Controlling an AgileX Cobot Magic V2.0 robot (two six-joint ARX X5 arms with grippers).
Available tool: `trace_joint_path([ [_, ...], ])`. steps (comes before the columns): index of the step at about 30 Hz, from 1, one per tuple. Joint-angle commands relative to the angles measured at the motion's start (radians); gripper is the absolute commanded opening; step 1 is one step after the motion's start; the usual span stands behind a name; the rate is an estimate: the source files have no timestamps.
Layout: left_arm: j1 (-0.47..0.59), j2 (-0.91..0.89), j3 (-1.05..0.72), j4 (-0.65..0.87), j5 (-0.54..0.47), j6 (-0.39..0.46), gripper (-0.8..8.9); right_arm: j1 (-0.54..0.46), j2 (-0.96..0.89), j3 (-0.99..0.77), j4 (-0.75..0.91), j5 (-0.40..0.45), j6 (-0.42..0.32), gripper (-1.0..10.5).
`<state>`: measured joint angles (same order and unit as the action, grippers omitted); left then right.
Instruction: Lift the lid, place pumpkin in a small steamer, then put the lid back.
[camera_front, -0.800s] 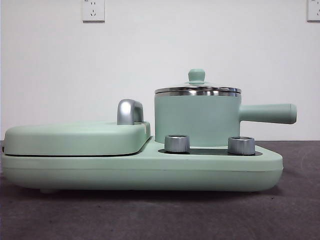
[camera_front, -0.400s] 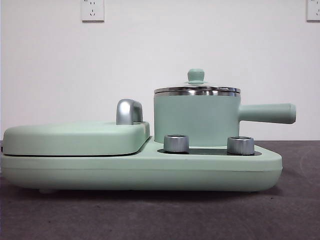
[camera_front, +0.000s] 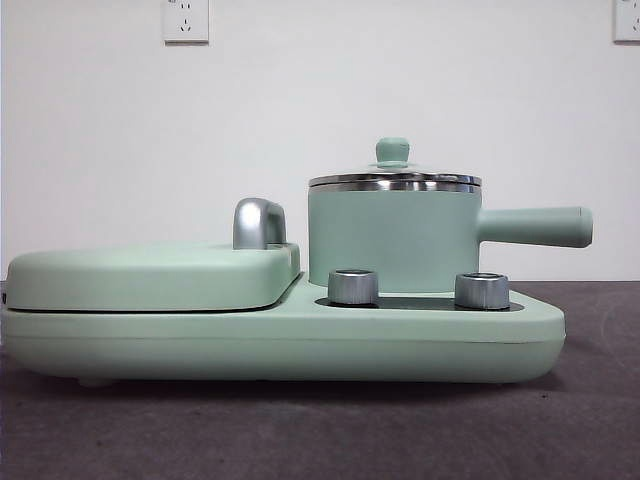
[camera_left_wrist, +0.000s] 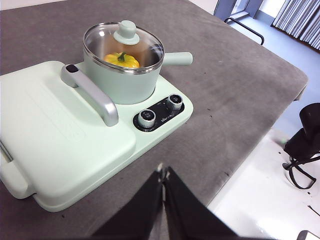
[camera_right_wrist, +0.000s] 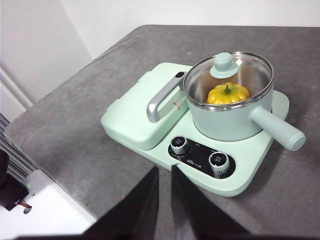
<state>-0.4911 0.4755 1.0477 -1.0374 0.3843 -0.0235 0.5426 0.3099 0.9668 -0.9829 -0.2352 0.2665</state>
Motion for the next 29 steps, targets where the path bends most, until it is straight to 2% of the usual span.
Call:
trace_joint_path([
  [1, 0.011, -0.015, -0.010, 0.050, -0.002, -0.008, 0.06, 0.006, 0.001, 0.008, 0.011, 0.000, -0.005, 0.4],
  [5, 0.123, -0.061, -0.145, 0.187, 0.035, -0.008, 0.06, 0.006, 0.001, 0.008, 0.011, 0.000, -0.005, 0.4],
  [12, 0.406, -0.250, -0.548, 0.526, 0.054, 0.001, 0.06, 0.006, 0.001, 0.008, 0.011, 0.000, -0.005, 0.4],
  [15, 0.476, -0.330, -0.732, 0.697, 0.053, -0.006, 0.06, 0.006, 0.001, 0.008, 0.011, 0.000, -0.005, 0.4],
  [18, 0.512, -0.397, -0.891, 0.865, 0.024, -0.024, 0.06, 0.006, 0.001, 0.008, 0.011, -0.001, -0.005, 0.4],
  [20, 0.522, -0.435, -0.958, 0.924, -0.006, -0.052, 0.06, 0.006, 0.001, 0.008, 0.011, 0.000, -0.005, 0.4],
  [29, 0.522, -0.472, -1.035, 0.955, -0.264, -0.071, 0.06, 0.006, 0.001, 0.008, 0.011, 0.000, -0.005, 0.4],
])
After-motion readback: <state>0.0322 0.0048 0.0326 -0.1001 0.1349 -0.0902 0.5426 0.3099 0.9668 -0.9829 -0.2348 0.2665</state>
